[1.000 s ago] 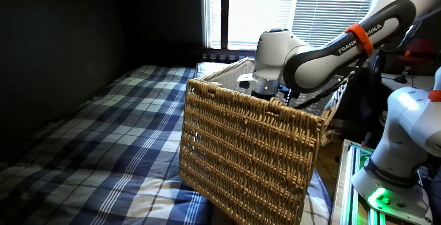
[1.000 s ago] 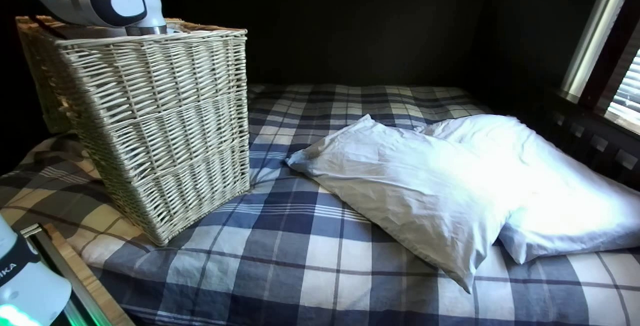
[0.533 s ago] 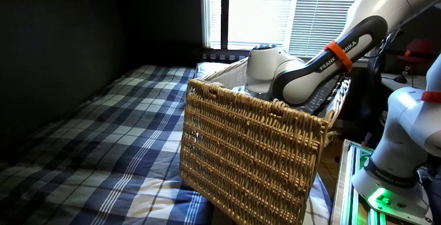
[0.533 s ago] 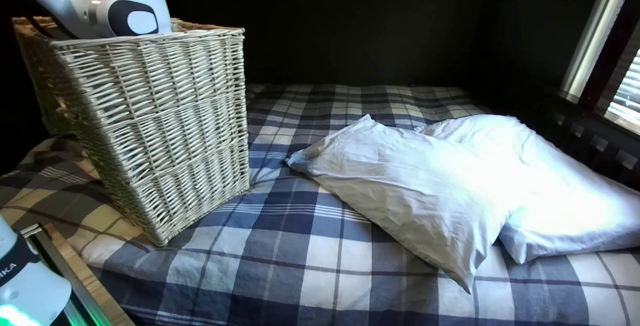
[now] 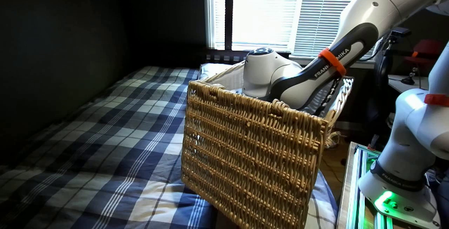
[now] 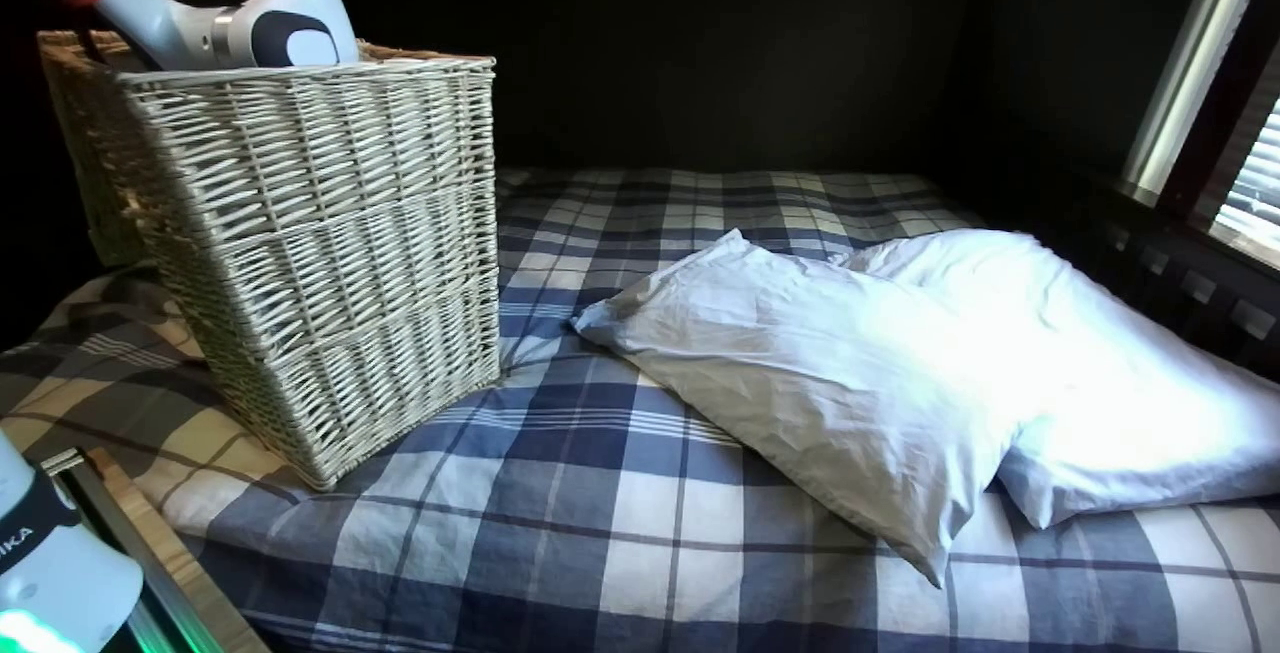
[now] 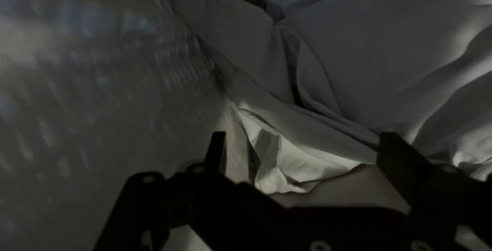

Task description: Move the basket to the right then remove the pillow case from the basket and put it on the bed.

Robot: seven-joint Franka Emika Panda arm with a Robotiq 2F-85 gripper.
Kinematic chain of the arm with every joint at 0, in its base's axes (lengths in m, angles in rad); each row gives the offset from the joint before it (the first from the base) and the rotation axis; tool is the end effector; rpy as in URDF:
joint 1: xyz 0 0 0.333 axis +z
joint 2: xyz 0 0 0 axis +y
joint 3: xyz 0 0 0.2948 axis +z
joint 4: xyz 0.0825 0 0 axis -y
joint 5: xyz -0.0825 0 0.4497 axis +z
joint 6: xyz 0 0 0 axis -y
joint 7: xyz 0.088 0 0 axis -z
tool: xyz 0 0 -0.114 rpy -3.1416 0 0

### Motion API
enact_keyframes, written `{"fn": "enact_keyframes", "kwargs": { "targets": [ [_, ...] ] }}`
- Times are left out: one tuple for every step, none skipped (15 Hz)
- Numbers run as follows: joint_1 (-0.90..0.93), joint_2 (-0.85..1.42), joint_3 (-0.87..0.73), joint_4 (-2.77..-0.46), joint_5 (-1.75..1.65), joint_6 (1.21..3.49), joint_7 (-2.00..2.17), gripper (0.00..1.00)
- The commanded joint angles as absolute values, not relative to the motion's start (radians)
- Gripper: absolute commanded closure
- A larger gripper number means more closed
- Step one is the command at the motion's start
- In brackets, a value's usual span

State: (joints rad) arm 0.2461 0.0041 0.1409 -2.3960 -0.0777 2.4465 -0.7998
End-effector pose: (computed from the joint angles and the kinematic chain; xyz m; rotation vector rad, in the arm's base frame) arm 0.5016 0.2040 0.2418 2.5037 1.7975 0.0541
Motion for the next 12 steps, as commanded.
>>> {"fn": "enact_keyframes", "kwargs": {
  "targets": [
    [0.214,0.03,0.152,-2.371,-0.155,2.456,-0.742,0.0],
    [0.211,0.035,0.152,-2.367,-0.146,2.454,-0.75,0.0],
    [0.208,0.041,0.153,-2.364,-0.141,2.455,-0.756,0.0],
    [0.207,0.052,0.155,-2.357,-0.131,2.457,-0.762,0.0],
    [0.207,0.06,0.157,-2.353,-0.131,2.457,-0.764,0.0],
    [0.207,0.071,0.16,-2.347,-0.124,2.463,-0.765,0.0],
    [0.207,0.08,0.163,-2.34,-0.122,2.464,-0.755,0.0],
    [0.206,0.082,0.165,-2.331,-0.127,2.45,-0.756,0.0],
    [0.205,0.046,0.168,-2.358,-0.119,2.445,-0.763,0.0],
    [0.204,0.051,0.169,-2.352,-0.119,2.445,-0.763,0.0],
    [0.203,0.055,0.17,-2.349,-0.119,2.445,-0.763,0.0],
    [0.202,0.057,0.17,-2.347,-0.119,2.445,-0.762,0.0]
  ]
}}
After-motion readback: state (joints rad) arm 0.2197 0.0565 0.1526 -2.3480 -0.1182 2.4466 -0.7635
